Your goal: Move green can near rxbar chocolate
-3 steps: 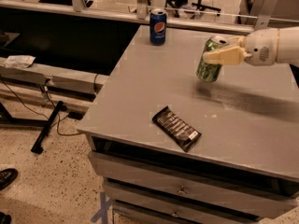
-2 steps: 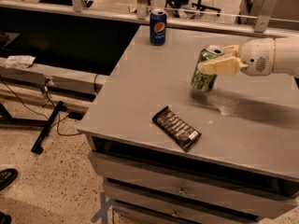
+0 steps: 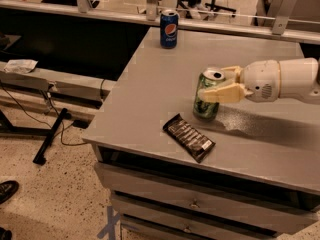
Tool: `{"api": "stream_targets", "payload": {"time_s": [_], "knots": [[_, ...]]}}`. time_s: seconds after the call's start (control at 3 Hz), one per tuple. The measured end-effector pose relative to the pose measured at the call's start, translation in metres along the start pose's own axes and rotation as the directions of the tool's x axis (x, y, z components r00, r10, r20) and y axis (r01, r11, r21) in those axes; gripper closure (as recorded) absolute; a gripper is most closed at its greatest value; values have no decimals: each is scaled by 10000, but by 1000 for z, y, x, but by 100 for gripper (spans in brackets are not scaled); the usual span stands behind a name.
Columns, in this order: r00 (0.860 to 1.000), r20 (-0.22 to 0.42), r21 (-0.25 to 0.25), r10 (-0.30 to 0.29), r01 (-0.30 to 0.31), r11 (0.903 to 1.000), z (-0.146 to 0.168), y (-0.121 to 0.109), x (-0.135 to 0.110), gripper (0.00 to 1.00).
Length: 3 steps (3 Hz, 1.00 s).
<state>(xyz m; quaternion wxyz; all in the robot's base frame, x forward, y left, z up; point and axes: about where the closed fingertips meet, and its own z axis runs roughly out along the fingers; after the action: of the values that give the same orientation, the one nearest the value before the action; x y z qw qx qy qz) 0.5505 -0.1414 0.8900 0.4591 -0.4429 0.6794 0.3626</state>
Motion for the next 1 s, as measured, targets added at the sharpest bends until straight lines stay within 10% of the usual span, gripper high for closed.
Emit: {"api": "stream_targets", "payload": {"time_s": [1.0], "knots": [[10000,48,-172,-38,38,9998,5,8,0,13]]}}
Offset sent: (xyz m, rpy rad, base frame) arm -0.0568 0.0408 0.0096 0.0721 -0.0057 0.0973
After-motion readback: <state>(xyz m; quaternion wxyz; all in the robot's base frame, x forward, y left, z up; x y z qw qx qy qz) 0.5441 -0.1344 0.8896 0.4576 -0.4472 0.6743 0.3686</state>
